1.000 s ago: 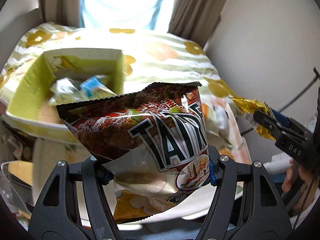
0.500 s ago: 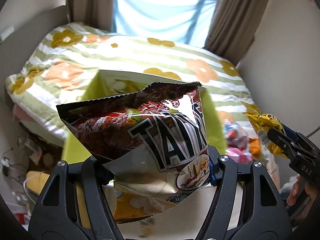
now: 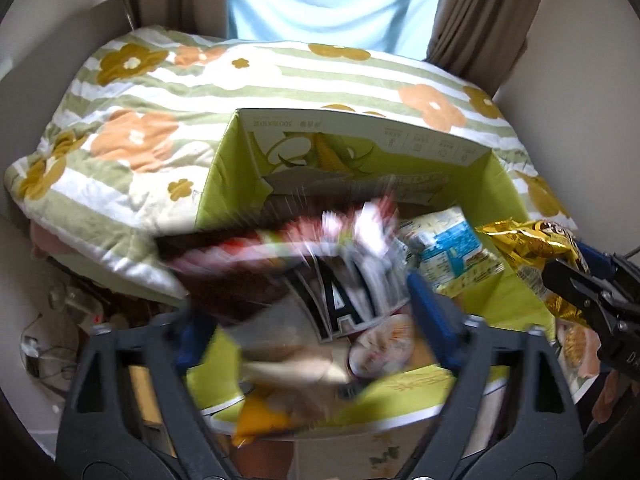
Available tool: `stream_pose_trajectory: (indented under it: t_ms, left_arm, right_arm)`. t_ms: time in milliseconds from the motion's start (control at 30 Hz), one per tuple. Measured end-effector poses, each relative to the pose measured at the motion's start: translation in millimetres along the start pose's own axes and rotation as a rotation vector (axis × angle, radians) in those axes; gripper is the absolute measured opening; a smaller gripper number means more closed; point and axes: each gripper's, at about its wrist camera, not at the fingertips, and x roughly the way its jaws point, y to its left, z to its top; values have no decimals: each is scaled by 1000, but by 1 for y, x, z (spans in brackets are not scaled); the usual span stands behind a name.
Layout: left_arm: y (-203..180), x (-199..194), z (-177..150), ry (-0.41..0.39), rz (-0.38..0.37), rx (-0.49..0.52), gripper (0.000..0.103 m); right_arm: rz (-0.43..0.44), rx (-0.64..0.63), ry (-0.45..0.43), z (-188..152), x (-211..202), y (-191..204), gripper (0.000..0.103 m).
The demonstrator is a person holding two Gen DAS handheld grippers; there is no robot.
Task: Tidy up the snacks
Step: 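Carry both held packets over the box and open both grippers to drop them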
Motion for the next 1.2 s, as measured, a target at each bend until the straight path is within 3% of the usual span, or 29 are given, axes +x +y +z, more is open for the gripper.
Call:
stream_pose_trajectory:
  t_ms: [300, 533, 600, 667, 700, 867, 1200]
  left_arm:
    - [21, -12, -27, 10, -20, -103, 102]
    - [18, -19, -31, 8, 2, -103, 102]
    - [18, -20, -32, 9, 0, -101, 102]
    - [17, -21, -33, 14, 17, -102, 102]
    - [17, -21, -33, 17, 16, -101, 102]
    - [15, -27, -35, 23, 13, -94, 102]
    - [8, -39, -33, 7, -4, -62, 102]
  right_arm:
    - [26, -14, 49, -3, 19, 7, 58]
    - [64, -3, 97, 0, 30, 11, 60]
    - [100, 6, 110, 1, 35, 9, 63]
    - [95, -7, 95, 0, 35, 11, 89]
    - [92, -26, 80, -1, 33, 13, 93]
    - [73, -114, 8, -11, 19, 20, 95]
    - [81, -75, 25, -17, 12, 16, 95]
